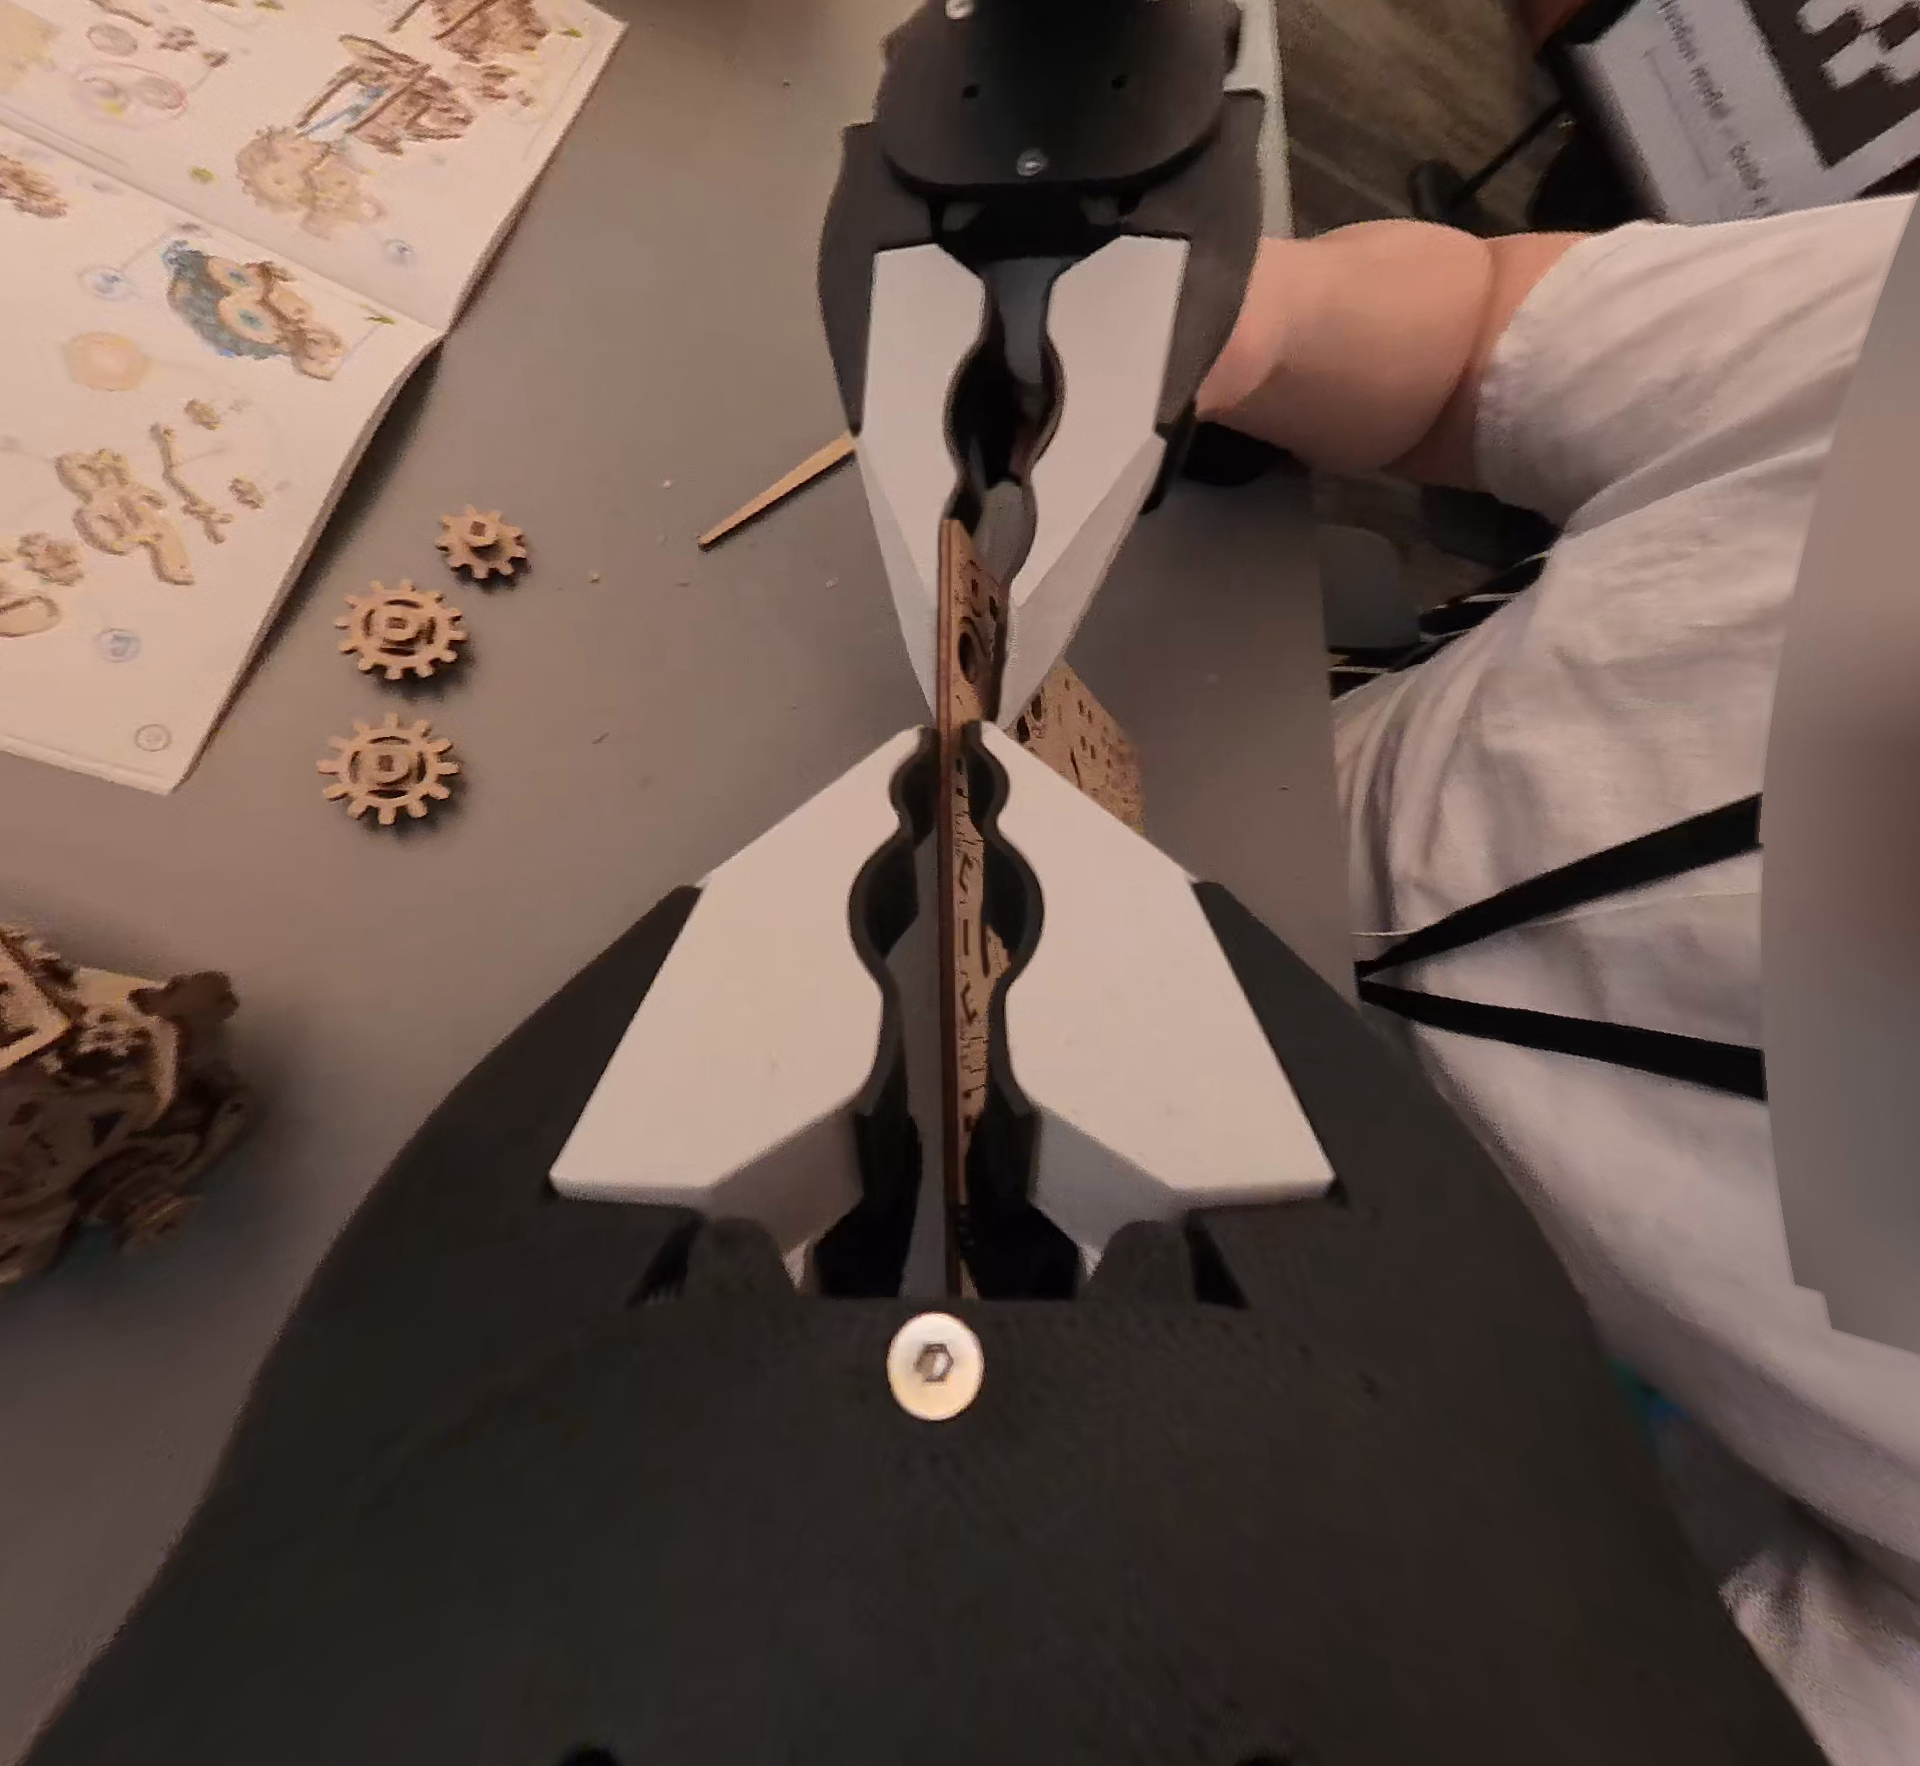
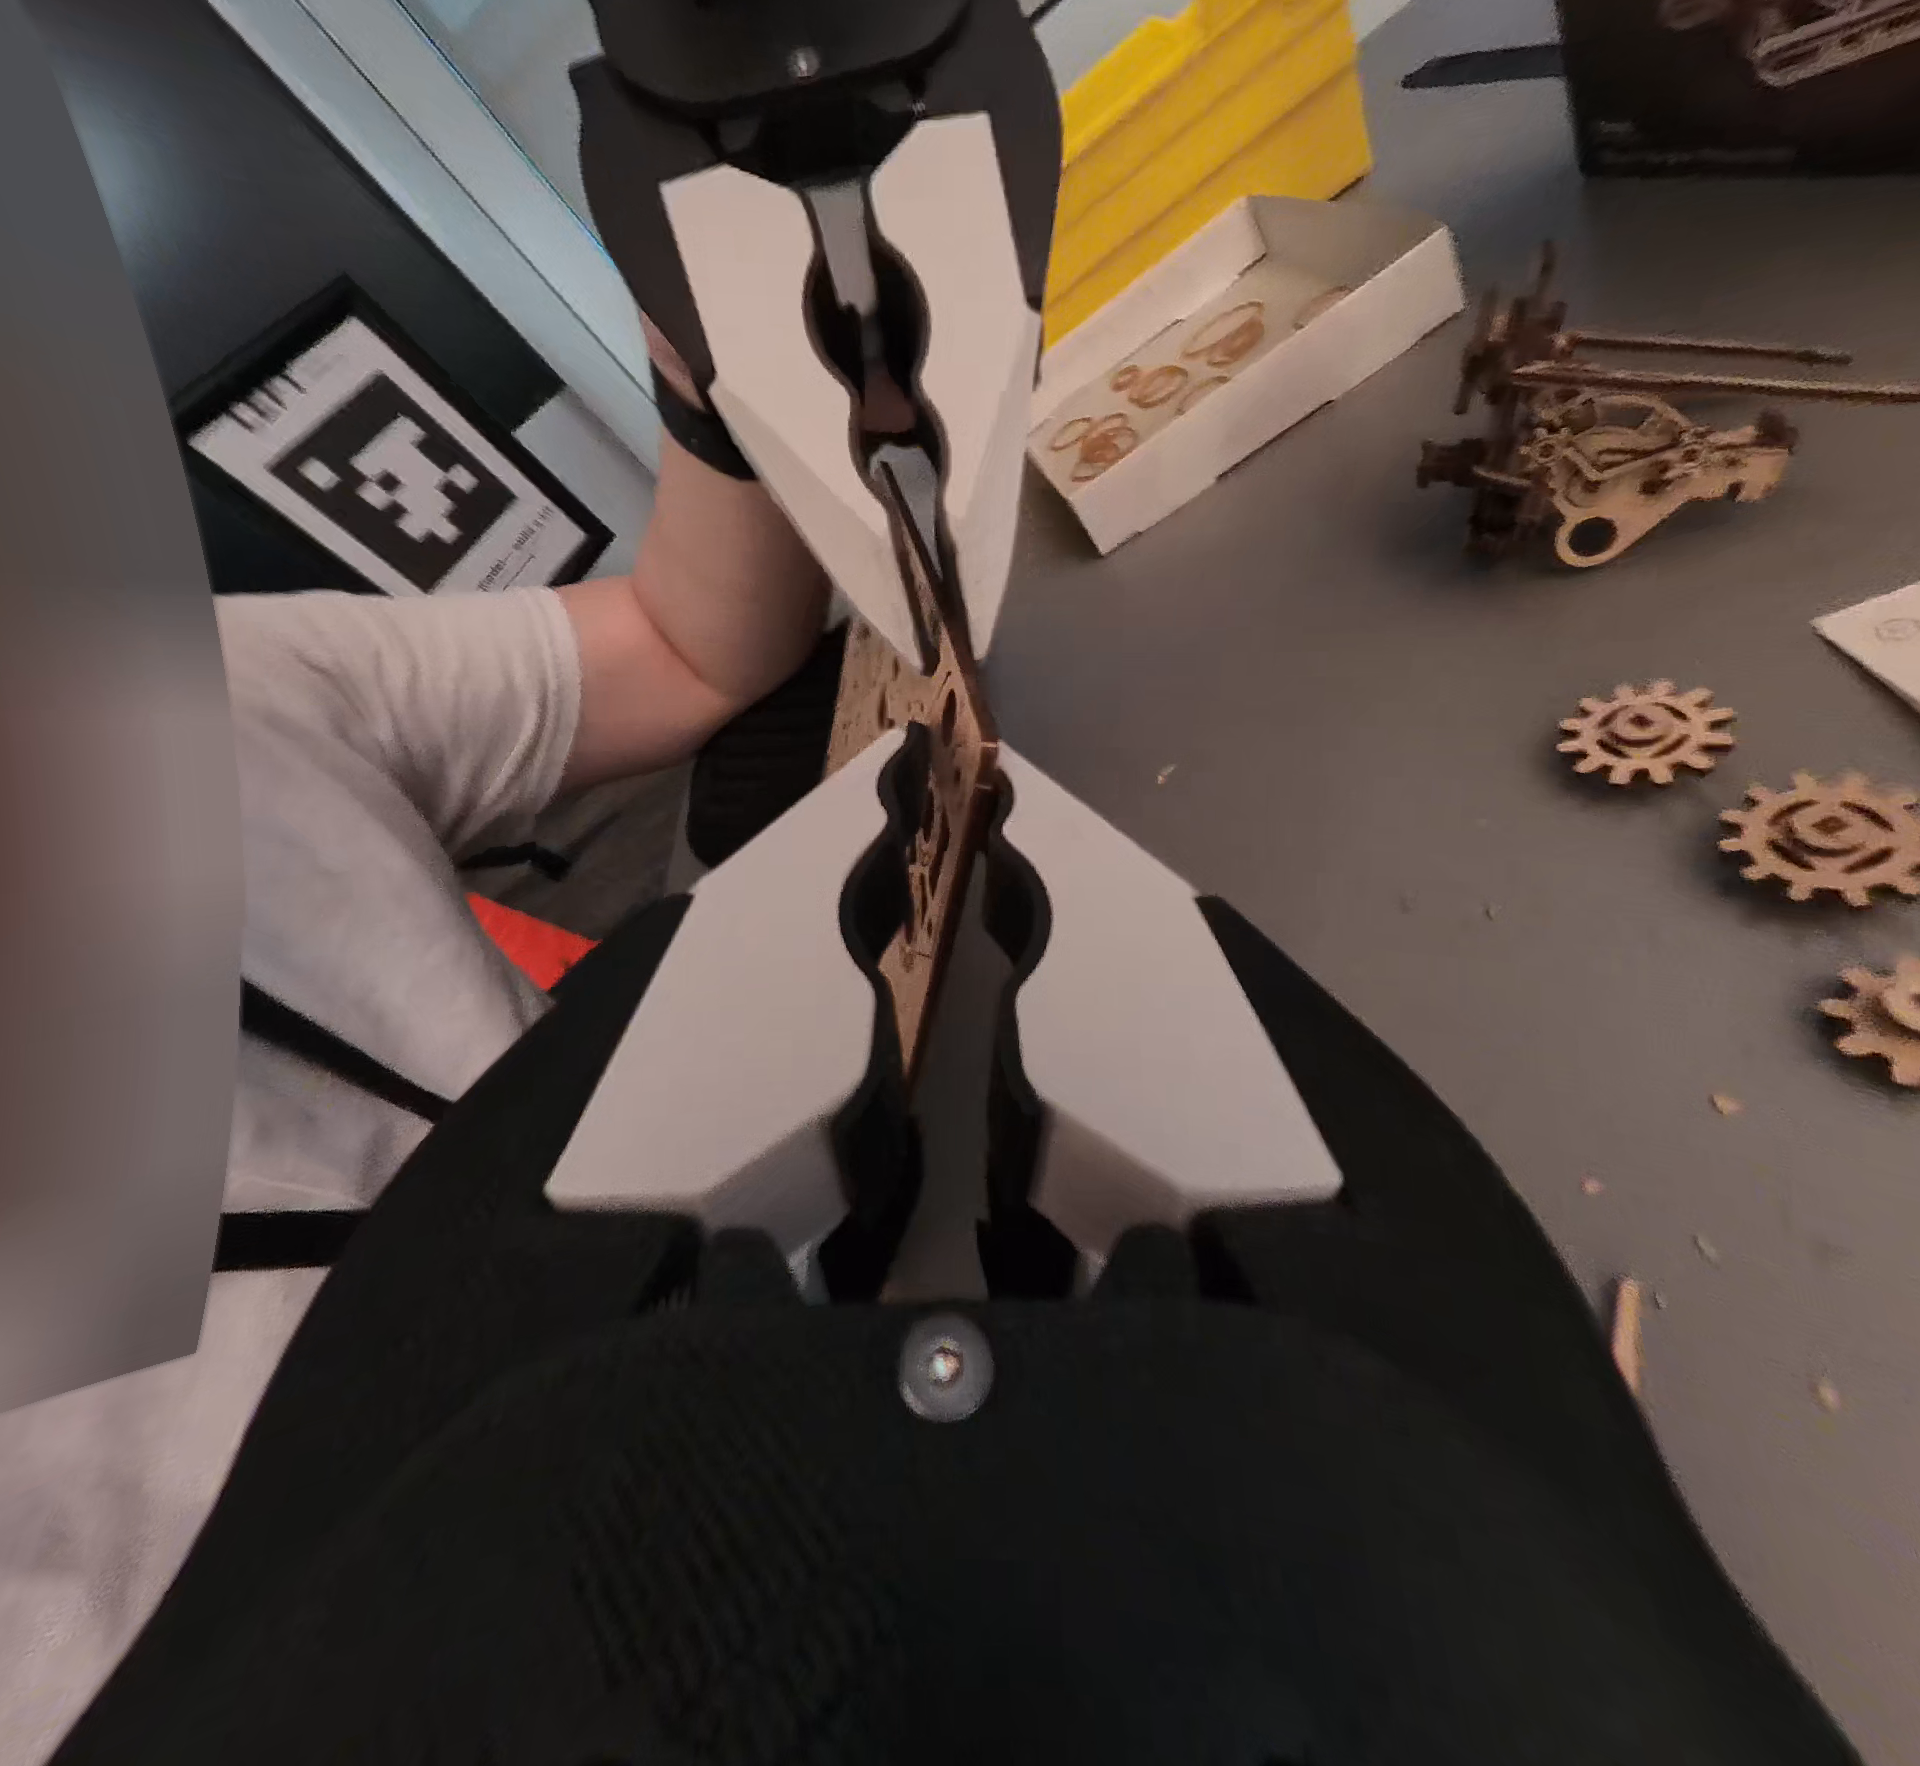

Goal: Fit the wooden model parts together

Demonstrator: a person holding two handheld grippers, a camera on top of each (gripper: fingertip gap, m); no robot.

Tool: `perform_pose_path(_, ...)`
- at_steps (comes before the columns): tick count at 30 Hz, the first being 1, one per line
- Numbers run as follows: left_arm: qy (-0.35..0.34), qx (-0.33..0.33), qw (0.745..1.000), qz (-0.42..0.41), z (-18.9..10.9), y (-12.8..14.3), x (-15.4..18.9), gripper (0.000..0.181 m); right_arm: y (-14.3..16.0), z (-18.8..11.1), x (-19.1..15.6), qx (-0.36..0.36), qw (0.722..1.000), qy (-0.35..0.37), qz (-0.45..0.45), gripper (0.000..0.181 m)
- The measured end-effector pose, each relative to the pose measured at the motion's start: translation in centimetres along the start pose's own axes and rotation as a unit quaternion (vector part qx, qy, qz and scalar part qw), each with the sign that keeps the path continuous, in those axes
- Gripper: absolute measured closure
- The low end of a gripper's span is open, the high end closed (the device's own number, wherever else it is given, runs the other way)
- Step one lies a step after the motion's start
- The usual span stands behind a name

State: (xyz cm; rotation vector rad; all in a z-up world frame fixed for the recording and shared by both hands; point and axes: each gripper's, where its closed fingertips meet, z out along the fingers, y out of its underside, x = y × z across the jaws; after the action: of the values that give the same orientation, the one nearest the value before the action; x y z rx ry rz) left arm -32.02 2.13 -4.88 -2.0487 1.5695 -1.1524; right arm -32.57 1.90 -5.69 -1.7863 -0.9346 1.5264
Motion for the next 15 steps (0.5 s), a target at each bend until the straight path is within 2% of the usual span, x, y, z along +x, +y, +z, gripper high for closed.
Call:
perform_pose_path(3,0.053,-0.007,0.998,-0.021,0.1,0.4,0.8,0.151,-0.3,0.0,-0.3,0.016,0.999,-0.028,0.022,0.178)
perform_pose_path(6,0.069,-0.029,0.997,-0.026,0.7,1.2,0.7,0.172,-0.3,0.0,-0.6,0.016,0.999,-0.038,0.02,0.178)
perform_pose_path(11,0.125,-0.014,0.99,-0.059,1.1,0.9,1.3,0.177,-0.3,-0.1,-0.9,0.013,0.999,-0.047,0.004,0.178)
perform_pose_path(15,0.122,-0.025,0.991,-0.059,1.5,1.2,1.1,0.178,0.2,-0.1,-0.4,-0.005,0.999,-0.038,0.007,0.176)
